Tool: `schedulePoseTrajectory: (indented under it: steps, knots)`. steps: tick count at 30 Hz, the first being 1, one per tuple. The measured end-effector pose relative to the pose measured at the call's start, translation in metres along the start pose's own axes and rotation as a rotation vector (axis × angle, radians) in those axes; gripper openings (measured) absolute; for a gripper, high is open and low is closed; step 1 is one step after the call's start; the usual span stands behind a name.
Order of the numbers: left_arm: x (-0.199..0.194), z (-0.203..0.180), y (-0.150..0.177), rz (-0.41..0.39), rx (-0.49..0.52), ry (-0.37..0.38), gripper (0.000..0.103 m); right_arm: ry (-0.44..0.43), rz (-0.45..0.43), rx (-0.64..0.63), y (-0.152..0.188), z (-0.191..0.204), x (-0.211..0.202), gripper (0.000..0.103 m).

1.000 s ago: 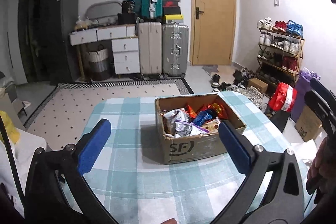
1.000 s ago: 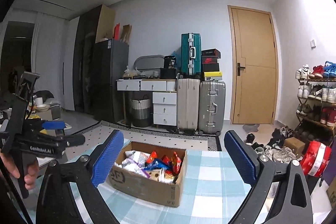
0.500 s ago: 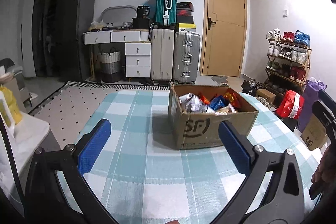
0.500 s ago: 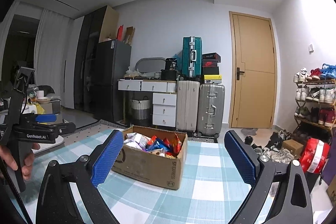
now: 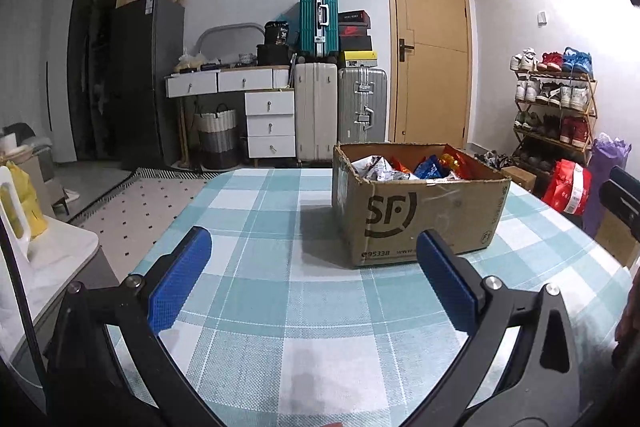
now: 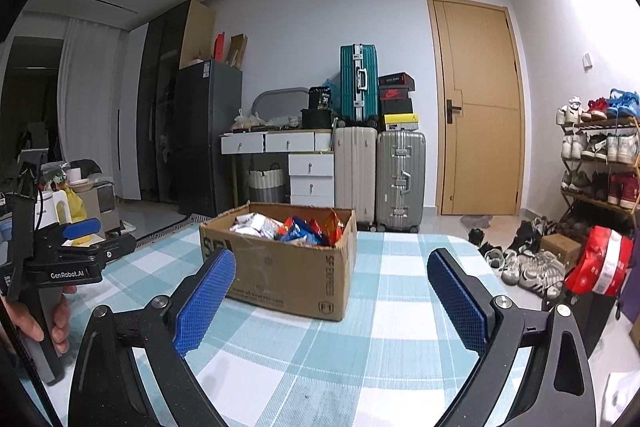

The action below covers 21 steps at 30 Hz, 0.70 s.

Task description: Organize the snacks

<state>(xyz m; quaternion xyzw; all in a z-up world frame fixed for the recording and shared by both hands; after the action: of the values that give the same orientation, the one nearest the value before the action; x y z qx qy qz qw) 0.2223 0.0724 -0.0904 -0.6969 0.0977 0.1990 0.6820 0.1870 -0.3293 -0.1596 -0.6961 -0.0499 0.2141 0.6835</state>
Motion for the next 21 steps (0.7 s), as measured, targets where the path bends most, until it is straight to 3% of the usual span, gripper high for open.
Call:
schedulePoseTrajectory:
  steps: [9,13,21]
  knots:
    - [0.013,0.001,0.001,-0.012,-0.008,-0.002,0.102,0.008,0.052,0.032,0.012,-0.009,0.017,0.099]
    - [0.014,0.0,0.001,-0.011,-0.001,0.005,0.102,0.027,0.145,-0.002,0.023,-0.004,0.04,0.099]
    - [0.021,0.001,0.002,-0.014,0.003,0.027,0.102,0.008,0.136,-0.003,0.026,-0.003,0.045,0.102]
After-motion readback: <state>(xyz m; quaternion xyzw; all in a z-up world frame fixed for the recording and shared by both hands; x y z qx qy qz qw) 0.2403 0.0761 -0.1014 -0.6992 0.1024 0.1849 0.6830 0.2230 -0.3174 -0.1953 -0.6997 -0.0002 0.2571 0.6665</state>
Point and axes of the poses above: each gripper's, at about its wrist camera, not at the fingertips, and x roughly the way its jaws point, z to its left, y to its underside, the point moved 8 cm from there along x, roughly the way its jaws point, and after that the axes turned 5 degrees about z, right-handed, at the moved point
